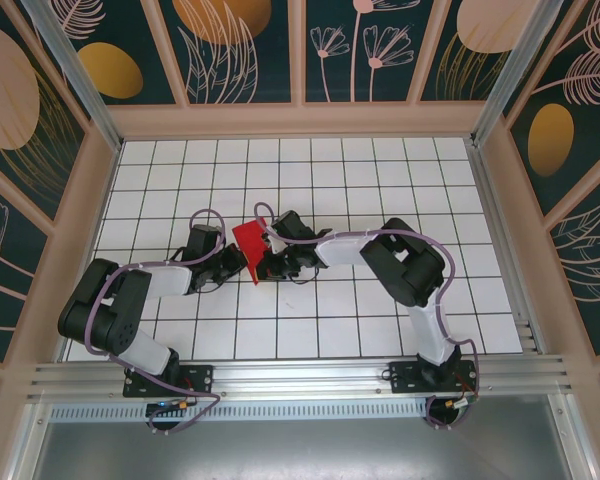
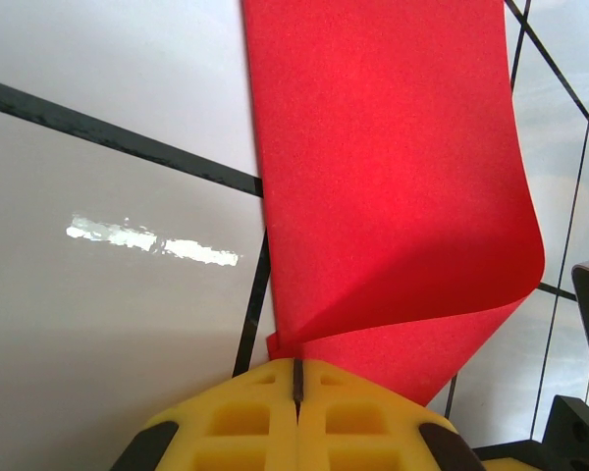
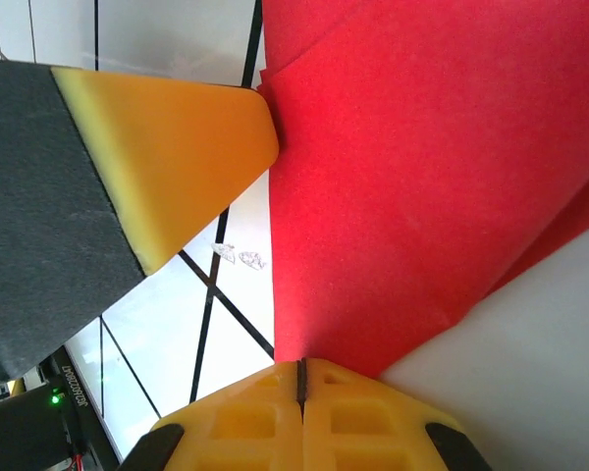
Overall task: Fold a paper plane with a square sheet of paper (pick it up from the middle)
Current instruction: Third fold the triangle at the center of the table.
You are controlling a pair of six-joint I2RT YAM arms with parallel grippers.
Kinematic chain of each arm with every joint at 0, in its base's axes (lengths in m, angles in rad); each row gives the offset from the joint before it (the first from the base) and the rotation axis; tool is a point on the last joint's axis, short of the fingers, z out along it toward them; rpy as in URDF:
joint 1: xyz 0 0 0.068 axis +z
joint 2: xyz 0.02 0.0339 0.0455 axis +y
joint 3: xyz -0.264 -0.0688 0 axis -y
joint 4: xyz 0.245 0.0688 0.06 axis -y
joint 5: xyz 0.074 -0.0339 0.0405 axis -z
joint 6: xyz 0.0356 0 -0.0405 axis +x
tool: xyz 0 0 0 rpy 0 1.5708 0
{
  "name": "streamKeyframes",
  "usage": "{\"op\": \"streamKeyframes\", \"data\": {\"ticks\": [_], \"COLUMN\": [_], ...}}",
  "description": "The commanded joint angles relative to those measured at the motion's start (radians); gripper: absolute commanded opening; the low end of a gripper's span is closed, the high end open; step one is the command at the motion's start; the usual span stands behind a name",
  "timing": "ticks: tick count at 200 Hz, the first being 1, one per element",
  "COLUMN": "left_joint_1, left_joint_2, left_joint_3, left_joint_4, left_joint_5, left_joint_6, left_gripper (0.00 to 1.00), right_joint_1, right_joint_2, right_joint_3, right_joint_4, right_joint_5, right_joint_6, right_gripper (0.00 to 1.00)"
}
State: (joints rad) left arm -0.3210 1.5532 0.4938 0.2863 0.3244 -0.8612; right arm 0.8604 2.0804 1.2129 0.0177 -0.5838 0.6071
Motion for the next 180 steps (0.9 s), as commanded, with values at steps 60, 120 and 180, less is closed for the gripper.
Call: {"op": "streamKeyframes", "data": {"ticks": [60, 120, 180], "left_joint_1": [-0.004, -0.005, -0.005], "left_joint_2": [-0.011, -0.008, -0.007], "left_joint_3": [-0.001, -0.004, -0.005], "left_joint_4": [-0.043, -0.036, -0.035], "left_joint_5": [-0.044, -0.046, -0.047], "left_joint_6": [0.013, 0.010, 0.009], "left_gripper": [0.00, 0.00, 0.00], "right_joint_1": [0.005, 0.027, 0.029], "right_joint_2": [-0.046, -0.046, -0.069], "right_joint_3": [-0.012, -0.032, -0.023], "right_joint_4": [0.019, 0.018, 0.016], "right_joint_5": [-0.011, -0.033, -0.013], "right_joint_6": [-0.023, -0.032, -0.036], "right_gripper": [0.04, 0.05, 0.04]}}
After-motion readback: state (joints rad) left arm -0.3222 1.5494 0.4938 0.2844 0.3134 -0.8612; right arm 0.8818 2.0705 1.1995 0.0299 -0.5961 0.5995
